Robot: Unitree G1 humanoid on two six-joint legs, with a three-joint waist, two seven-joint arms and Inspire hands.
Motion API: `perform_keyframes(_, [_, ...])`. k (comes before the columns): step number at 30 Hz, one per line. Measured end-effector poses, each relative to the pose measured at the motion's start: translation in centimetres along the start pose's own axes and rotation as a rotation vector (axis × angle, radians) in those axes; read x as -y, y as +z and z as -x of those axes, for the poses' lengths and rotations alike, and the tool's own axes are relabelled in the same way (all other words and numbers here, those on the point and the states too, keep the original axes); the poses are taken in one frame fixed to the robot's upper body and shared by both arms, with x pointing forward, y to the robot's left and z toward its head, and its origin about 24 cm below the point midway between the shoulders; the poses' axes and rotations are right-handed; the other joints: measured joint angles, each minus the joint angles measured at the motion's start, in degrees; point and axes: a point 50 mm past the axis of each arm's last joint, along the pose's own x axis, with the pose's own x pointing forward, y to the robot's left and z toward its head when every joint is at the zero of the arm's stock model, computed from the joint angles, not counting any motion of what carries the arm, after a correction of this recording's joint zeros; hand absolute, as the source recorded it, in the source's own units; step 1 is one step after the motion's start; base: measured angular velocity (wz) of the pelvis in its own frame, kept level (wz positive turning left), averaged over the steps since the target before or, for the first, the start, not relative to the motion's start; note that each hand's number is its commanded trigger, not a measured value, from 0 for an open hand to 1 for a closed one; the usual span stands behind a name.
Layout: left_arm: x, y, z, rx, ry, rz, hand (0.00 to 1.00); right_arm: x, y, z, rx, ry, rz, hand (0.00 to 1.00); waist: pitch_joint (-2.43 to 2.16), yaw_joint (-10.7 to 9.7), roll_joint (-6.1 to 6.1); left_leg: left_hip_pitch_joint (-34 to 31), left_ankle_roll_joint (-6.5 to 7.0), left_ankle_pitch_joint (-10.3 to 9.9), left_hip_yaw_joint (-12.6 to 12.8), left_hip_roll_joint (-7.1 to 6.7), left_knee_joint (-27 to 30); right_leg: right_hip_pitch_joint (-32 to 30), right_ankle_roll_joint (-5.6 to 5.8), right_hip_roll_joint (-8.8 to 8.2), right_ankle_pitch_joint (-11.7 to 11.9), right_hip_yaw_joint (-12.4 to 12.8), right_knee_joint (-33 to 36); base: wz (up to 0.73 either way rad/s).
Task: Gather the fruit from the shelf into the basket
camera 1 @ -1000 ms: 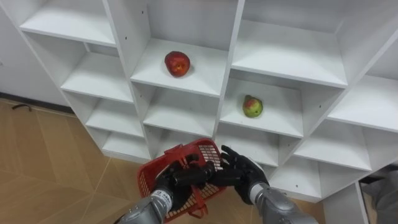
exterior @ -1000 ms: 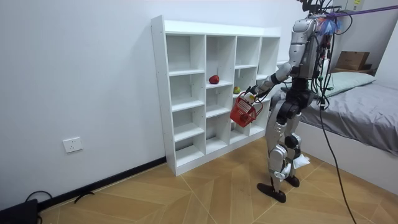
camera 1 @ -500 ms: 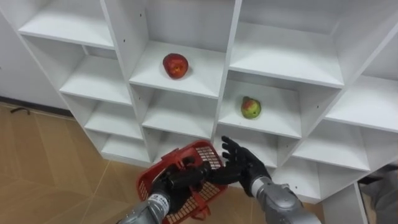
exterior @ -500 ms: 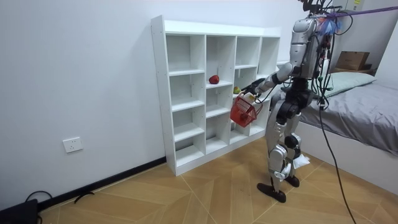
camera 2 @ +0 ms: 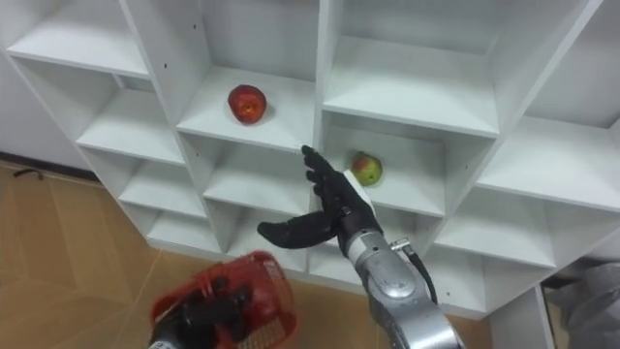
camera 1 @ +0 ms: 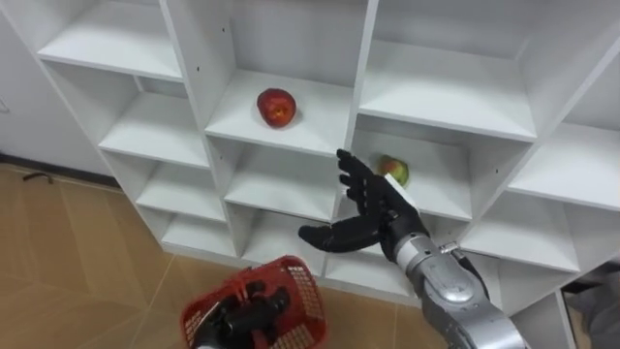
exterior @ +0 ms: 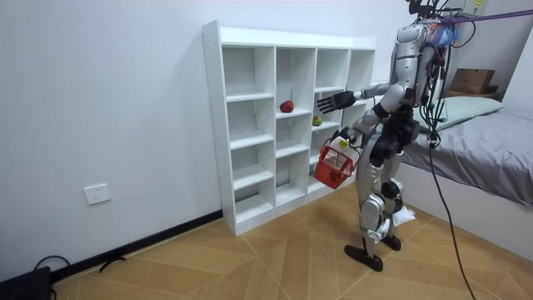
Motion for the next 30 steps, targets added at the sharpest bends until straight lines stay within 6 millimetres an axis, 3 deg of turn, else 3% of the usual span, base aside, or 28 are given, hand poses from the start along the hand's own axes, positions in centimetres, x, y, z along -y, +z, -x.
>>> perform_keyframes(3, [-0.8, -1.0, 0.1, -0.04, 0.032, -0.032, 1.0, -0.3, 0.8, 0.0, 0.03, 0.054, 0.005, 0.0, -0.21, 0.2, -0.67, -0.1, 0.0, 0.0, 0.0, 0.0, -0.1, 0.0, 0.03, 0.0, 0.0, -0.1, -0.1, 0.0])
perform_keyframes(13, [-1.9, -1.5, 0.5, -0.06, 0.052, -0.018, 1.0, -1.1, 2.2, 0.1, 0.088, 0.19, 0.018, 0.0, 0.18, 1.9, -2.13, -0.3, 0.0, 0.0, 0.0, -0.04, -0.5, -0.3, 0.08, -0.03, -0.1, -0.2, -0.2, 0.0])
perform_keyframes(20, [-3.6, -1.8, 1.0, -0.086, 0.106, -0.049, 1.0, -0.8, 3.3, -0.1, 0.114, 0.222, -0.002, 0.0, -0.28, 3.4, -3.89, 0.2, -0.01, 0.0, -0.1, 0.04, -0.9, -0.2, 0.08, 0.03, -0.1, -0.1, 0.0, 0.0])
perform_keyframes(26, [-4.0, -1.6, 1.1, -0.059, 0.132, -0.024, 1.0, -0.8, 3.8, -0.5, 0.127, 0.195, -0.019, 0.0, 0.29, 5.7, -4.79, 0.0, -0.02, 0.0, -0.2, 0.1, -1.0, -0.2, 0.04, 0.09, -0.1, -0.2, 0.1, 0.0])
perform_keyframes(30, [-3.9, -1.5, 0.9, -0.059, 0.134, -0.057, 1.0, -0.8, 4.8, -0.9, 0.155, 0.164, 0.04, 0.0, 0.35, 6.1, -4.71, -0.5, 0.0, -0.1, -1.1, -0.03, -0.9, -0.2, 0.03, 0.08, -0.1, -0.9, 0.1, 0.08])
